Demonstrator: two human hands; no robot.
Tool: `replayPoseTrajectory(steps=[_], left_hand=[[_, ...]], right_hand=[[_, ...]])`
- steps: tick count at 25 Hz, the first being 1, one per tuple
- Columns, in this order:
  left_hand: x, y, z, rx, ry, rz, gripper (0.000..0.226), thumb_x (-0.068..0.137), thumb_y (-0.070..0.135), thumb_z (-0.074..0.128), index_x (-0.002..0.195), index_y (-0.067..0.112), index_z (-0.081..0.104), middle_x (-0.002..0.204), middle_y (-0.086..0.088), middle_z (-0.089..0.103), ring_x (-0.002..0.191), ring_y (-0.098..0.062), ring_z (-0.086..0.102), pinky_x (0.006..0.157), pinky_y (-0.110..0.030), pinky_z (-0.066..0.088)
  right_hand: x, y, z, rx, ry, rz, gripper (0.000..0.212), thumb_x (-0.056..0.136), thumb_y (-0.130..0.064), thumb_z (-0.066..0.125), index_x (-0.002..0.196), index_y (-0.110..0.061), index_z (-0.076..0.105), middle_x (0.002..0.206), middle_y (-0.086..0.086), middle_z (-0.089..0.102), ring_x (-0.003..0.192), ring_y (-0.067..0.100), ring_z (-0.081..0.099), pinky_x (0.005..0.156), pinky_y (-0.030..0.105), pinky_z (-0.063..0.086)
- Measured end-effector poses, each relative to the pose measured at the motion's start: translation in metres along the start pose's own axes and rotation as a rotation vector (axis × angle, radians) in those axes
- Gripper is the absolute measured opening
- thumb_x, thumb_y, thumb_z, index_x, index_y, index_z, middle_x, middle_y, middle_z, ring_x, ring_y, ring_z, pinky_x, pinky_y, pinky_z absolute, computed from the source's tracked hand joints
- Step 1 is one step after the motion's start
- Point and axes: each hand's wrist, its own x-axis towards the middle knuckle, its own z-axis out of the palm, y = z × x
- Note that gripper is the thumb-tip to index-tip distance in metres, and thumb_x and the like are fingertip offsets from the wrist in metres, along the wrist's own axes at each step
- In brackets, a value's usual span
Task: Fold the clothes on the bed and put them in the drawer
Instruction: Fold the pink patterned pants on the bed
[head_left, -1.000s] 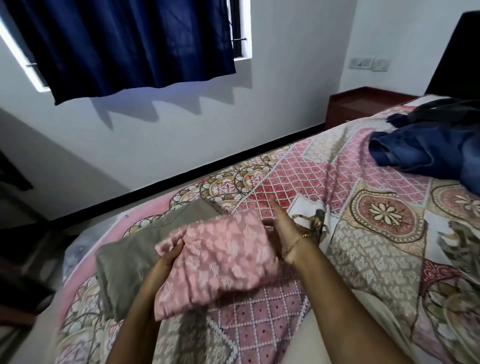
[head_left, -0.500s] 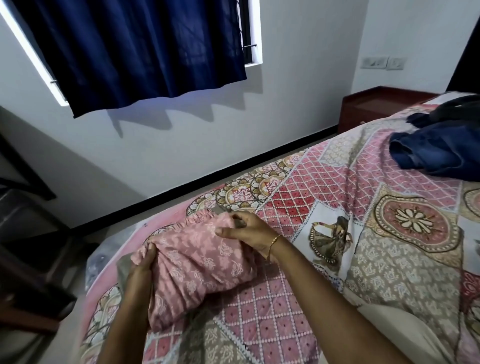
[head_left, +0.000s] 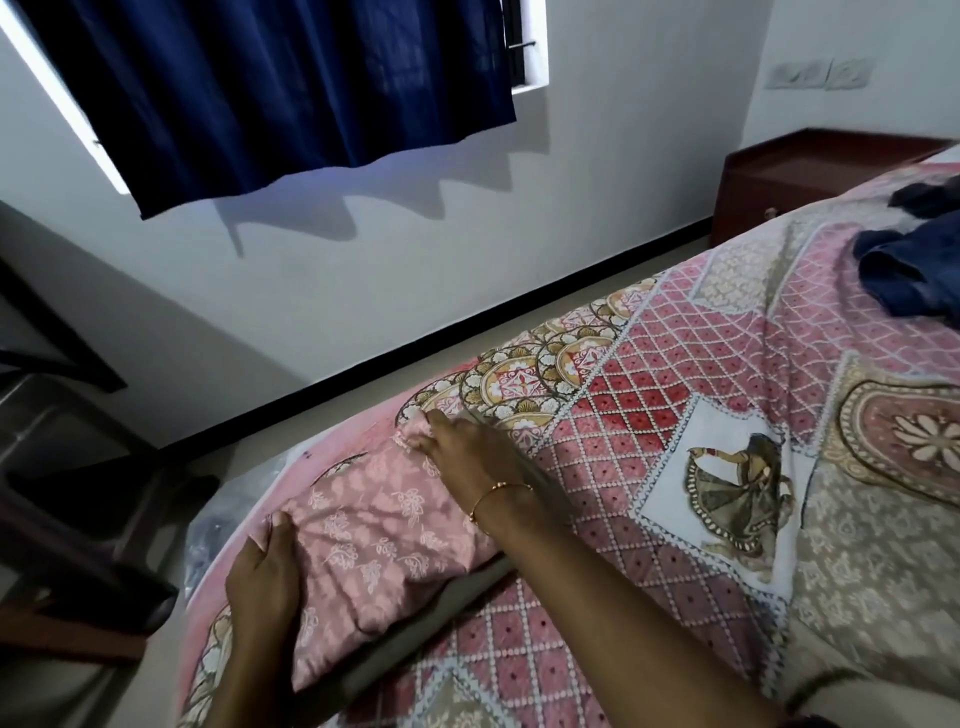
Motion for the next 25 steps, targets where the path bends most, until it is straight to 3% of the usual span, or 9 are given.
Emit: replayPoseTrajectory(steps=[4, 7, 10, 13, 15, 17, 19, 21, 25], left_hand=[[-0.004, -0.008, 0.008, 0.060, -0.012, -0.120, 0.046, 0.099, 0.024, 0.042, 0.128, -0.012, 0.048, 0.138, -0.030, 0.042, 0.129, -0.038, 0.039, 0.104, -0.037, 0.029], [-0.010, 0.007, 0.008, 0.302, 0.086, -0.062, 0.048, 0.095, 0.029, 0.051, 0.123, -0.011, 0.049, 0.124, -0.032, 0.053, 0.115, -0.042, 0.050, 0.092, -0.043, 0.037], [-0.017, 0.038, 0.005, 0.598, 0.237, 0.330, 0.054, 0.082, 0.015, 0.070, 0.126, -0.006, 0.047, 0.122, -0.030, 0.053, 0.113, -0.047, 0.049, 0.090, -0.052, 0.041], [-0.016, 0.047, 0.034, 0.825, -0.008, 0.787, 0.044, 0.088, 0.028, 0.057, 0.119, -0.002, 0.059, 0.132, -0.024, 0.052, 0.127, -0.045, 0.042, 0.103, -0.062, 0.028], [-0.017, 0.038, 0.050, 0.958, -0.209, 0.668, 0.080, 0.082, 0.056, 0.012, 0.138, 0.011, 0.046, 0.148, -0.011, 0.038, 0.141, -0.032, 0.026, 0.113, -0.055, 0.011], [-0.014, 0.014, 0.054, 0.971, -0.200, 0.553, 0.096, 0.069, 0.063, -0.011, 0.150, 0.020, 0.020, 0.157, -0.002, 0.019, 0.146, -0.022, 0.010, 0.117, -0.044, 0.001], [-0.015, -0.004, 0.054, 0.963, -0.168, 0.523, 0.095, 0.070, 0.067, -0.011, 0.151, 0.023, 0.009, 0.158, -0.002, 0.012, 0.146, -0.020, 0.003, 0.116, -0.038, -0.006], [-0.019, -0.008, 0.057, 0.975, -0.157, 0.529, 0.093, 0.072, 0.069, -0.009, 0.151, 0.023, 0.007, 0.158, -0.003, 0.009, 0.146, -0.022, 0.001, 0.115, -0.036, -0.011], [-0.026, -0.008, 0.065, 0.981, -0.149, 0.525, 0.090, 0.075, 0.066, -0.010, 0.151, 0.019, 0.003, 0.158, -0.007, 0.006, 0.146, -0.024, -0.002, 0.114, -0.038, -0.012]], right_hand=[[0.002, 0.021, 0.030, 0.029, -0.092, 0.269, 0.033, 0.099, -0.035, 0.039, 0.117, -0.013, 0.055, 0.106, 0.014, 0.066, 0.097, 0.028, 0.063, 0.081, 0.036, 0.053], [0.005, 0.019, 0.034, 0.093, -0.092, 0.336, 0.034, 0.099, -0.031, 0.040, 0.126, -0.010, 0.043, 0.116, 0.014, 0.062, 0.105, 0.029, 0.060, 0.084, 0.036, 0.049], [-0.001, 0.008, 0.026, 0.026, -0.025, 0.281, 0.033, 0.097, -0.017, 0.044, 0.128, -0.007, 0.038, 0.127, 0.016, 0.045, 0.112, 0.030, 0.051, 0.089, 0.036, 0.047], [-0.008, -0.006, 0.020, -0.078, 0.119, 0.076, 0.029, 0.088, -0.004, 0.052, 0.117, 0.002, 0.054, 0.120, 0.017, 0.048, 0.110, 0.032, 0.047, 0.089, 0.041, 0.048], [-0.010, -0.006, 0.026, -0.080, 0.172, -0.043, 0.026, 0.084, -0.016, 0.052, 0.097, 0.001, 0.066, 0.103, 0.016, 0.061, 0.097, 0.033, 0.057, 0.081, 0.043, 0.052], [-0.016, 0.000, 0.033, -0.021, 0.057, -0.128, 0.053, 0.085, -0.035, 0.031, 0.110, -0.003, 0.064, 0.119, 0.014, 0.061, 0.113, 0.032, 0.055, 0.094, 0.045, 0.047], [-0.026, 0.011, 0.045, -0.089, -0.088, -0.118, 0.075, 0.082, -0.047, 0.007, 0.141, -0.012, 0.038, 0.150, 0.006, 0.032, 0.138, 0.026, 0.028, 0.113, 0.044, 0.024], [-0.030, 0.021, 0.050, -0.118, -0.136, -0.077, 0.078, 0.080, -0.050, -0.002, 0.148, -0.017, 0.021, 0.157, 0.002, 0.014, 0.144, 0.024, 0.014, 0.116, 0.042, 0.014], [-0.028, 0.024, 0.048, -0.131, -0.176, -0.064, 0.057, 0.099, -0.041, 0.024, 0.149, -0.017, 0.014, 0.158, 0.000, 0.004, 0.145, 0.022, 0.007, 0.117, 0.041, 0.011]])
